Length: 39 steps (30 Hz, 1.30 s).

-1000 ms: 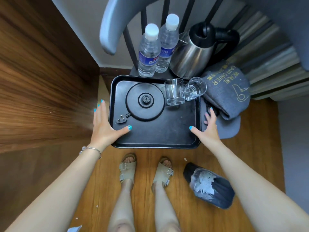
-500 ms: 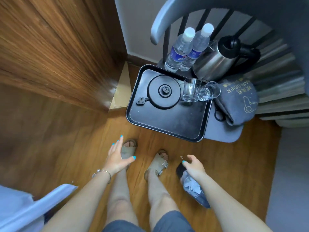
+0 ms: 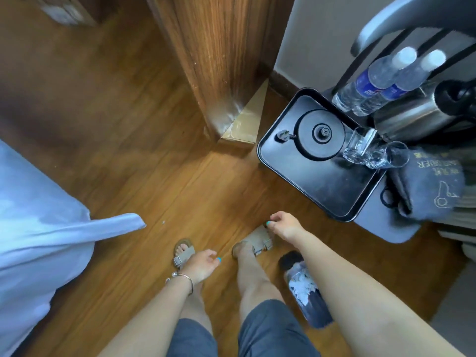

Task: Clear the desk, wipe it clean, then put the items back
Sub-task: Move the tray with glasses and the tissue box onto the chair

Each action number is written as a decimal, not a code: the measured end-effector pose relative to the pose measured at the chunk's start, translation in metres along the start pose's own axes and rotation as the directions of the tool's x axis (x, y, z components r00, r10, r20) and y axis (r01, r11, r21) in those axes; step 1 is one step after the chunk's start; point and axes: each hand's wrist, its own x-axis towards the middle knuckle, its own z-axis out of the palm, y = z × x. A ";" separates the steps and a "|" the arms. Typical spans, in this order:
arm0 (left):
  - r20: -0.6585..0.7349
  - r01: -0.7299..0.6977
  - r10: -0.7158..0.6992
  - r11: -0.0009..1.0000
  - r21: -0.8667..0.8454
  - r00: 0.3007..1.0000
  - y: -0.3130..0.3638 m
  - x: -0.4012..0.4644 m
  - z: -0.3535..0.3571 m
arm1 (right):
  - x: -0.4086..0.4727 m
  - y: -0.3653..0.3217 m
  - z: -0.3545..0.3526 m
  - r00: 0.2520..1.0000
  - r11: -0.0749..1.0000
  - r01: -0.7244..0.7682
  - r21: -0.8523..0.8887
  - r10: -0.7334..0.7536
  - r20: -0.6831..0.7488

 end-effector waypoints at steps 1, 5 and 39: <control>-0.005 0.007 -0.007 1.000 -0.008 1.000 -0.007 -0.005 -0.003 | -0.004 -0.009 -0.002 1.000 0.999 0.028 -0.016 -0.028 -0.011; -0.044 0.017 -0.019 0.999 -0.043 0.999 -0.036 -0.025 -0.027 | -0.032 -0.031 -0.001 0.995 0.996 0.079 -0.035 -0.081 -0.058; -0.718 -0.476 0.213 0.860 -0.185 0.663 -0.131 -0.236 -0.383 | -0.249 -0.443 0.121 0.752 0.738 0.550 -0.390 -0.641 -0.152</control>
